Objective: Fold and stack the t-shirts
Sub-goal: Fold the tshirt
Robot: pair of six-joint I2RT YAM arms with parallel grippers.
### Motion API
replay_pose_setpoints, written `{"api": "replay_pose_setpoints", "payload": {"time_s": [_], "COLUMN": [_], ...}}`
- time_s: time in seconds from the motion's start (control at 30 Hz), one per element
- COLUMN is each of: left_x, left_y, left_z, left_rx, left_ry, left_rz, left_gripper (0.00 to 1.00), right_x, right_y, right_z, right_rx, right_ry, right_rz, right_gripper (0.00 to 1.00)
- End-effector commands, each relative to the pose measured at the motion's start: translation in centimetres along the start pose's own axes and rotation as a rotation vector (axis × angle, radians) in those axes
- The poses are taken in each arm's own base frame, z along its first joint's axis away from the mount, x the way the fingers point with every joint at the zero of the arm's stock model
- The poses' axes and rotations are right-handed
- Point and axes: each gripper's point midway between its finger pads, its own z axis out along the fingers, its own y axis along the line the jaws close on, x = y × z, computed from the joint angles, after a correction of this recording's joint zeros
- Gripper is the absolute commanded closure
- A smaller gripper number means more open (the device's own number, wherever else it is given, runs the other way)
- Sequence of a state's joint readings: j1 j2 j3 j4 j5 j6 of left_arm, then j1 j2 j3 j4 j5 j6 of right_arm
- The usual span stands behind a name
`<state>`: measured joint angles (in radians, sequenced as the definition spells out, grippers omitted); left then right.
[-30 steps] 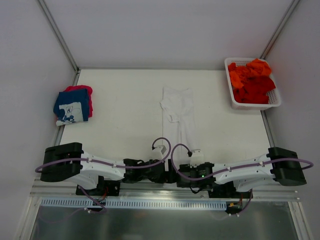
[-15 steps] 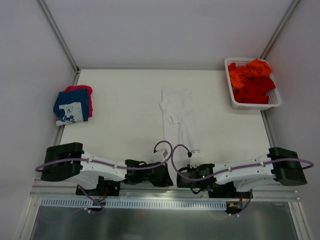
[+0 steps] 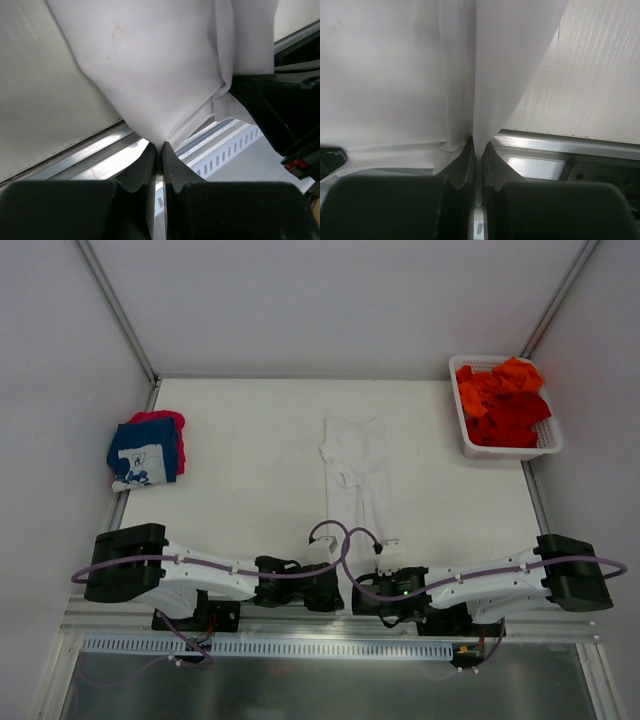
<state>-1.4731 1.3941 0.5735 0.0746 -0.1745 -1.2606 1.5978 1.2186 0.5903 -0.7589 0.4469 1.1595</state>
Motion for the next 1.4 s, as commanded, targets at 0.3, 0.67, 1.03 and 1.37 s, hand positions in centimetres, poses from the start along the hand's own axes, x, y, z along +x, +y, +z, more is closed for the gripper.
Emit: {"api": "replay_pose_setpoints", "payload": {"time_s": [0.3,0.67,1.03,1.37], "left_x": [-4.7,-11.6,-17.6,-23.2], "left_y": [3.1,3.9,3.6,4.7], "left_z": [-2.3,-2.9,-2.1,-0.9], "left_rx": [-0.225,-0.294,-0.355,-0.409], "left_ry": [-0.165,-0.268,-0.314,-0.323], "left_rz": [0.085,0.102,0.141,0.142], "left_gripper": [1.0,1.0,1.0,1.0], "right_x": [-5.9,-10.4,-17.6,-22.2], "right_y": [0.2,-0.8,-0.6,0.7], "right_z": [-3.1,-3.0,-2.0,1.7], "right_rx": [0.034,0.102,0.105,0.109], "right_ry": [-0.143,-0.191,-0.229,-0.177], "right_rz": [-0.049,-0.071,-0.077,-0.129], "right_gripper": [0.99,0.99,1.0,0.99]}}
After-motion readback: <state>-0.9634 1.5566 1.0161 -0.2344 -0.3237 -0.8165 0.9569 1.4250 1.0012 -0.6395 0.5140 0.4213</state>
